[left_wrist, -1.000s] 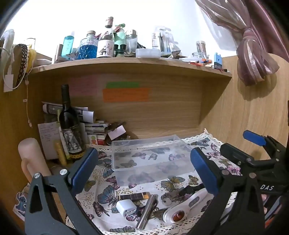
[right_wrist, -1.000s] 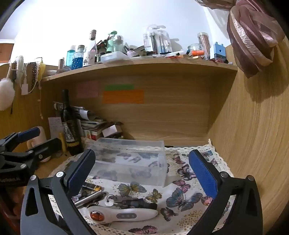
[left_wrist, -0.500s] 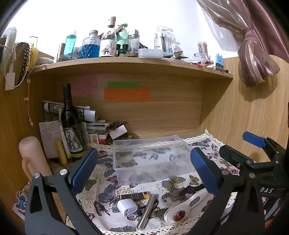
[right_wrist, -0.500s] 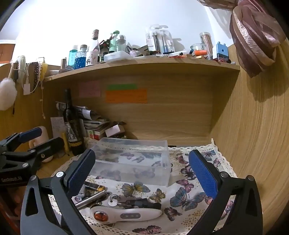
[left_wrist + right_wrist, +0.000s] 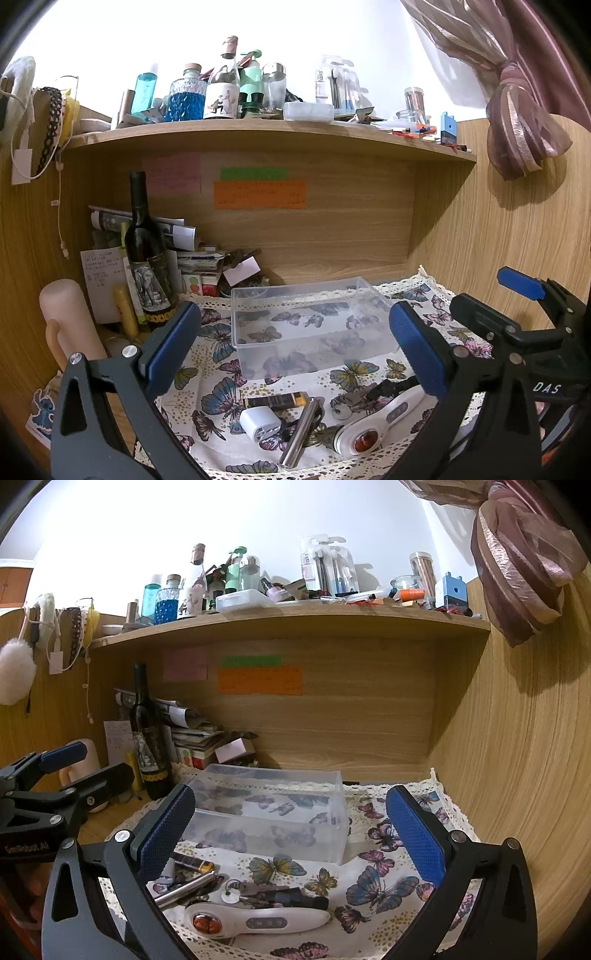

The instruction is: Organize rigid objects

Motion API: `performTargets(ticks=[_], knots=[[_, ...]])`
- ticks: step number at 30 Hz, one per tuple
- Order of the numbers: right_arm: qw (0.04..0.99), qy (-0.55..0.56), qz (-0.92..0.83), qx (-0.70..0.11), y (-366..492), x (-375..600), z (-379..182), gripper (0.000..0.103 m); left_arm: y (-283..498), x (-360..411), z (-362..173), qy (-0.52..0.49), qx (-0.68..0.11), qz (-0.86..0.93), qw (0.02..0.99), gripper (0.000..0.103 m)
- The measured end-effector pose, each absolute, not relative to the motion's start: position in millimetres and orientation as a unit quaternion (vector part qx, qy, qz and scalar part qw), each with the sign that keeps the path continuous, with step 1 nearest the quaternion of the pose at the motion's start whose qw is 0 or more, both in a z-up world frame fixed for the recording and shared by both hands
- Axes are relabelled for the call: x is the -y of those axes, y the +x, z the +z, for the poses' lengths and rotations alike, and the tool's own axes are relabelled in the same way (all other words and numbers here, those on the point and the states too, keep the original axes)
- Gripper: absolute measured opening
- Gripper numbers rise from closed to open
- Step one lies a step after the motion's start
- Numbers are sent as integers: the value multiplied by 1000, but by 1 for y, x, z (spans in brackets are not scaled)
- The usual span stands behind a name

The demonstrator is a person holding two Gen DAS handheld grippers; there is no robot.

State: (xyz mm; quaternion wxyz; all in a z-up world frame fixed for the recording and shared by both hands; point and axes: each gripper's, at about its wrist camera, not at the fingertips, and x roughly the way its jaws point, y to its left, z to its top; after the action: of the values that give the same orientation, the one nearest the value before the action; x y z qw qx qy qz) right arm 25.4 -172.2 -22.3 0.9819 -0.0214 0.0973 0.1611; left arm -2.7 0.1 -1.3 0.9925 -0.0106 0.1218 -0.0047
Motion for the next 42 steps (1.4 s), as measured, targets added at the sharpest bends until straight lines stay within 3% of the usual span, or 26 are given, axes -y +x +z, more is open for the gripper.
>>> performTargets(ticks=[42], knots=[[981, -17, 172, -91, 18, 170, -22, 103, -5, 3, 0, -10, -120, -3, 993, 103]])
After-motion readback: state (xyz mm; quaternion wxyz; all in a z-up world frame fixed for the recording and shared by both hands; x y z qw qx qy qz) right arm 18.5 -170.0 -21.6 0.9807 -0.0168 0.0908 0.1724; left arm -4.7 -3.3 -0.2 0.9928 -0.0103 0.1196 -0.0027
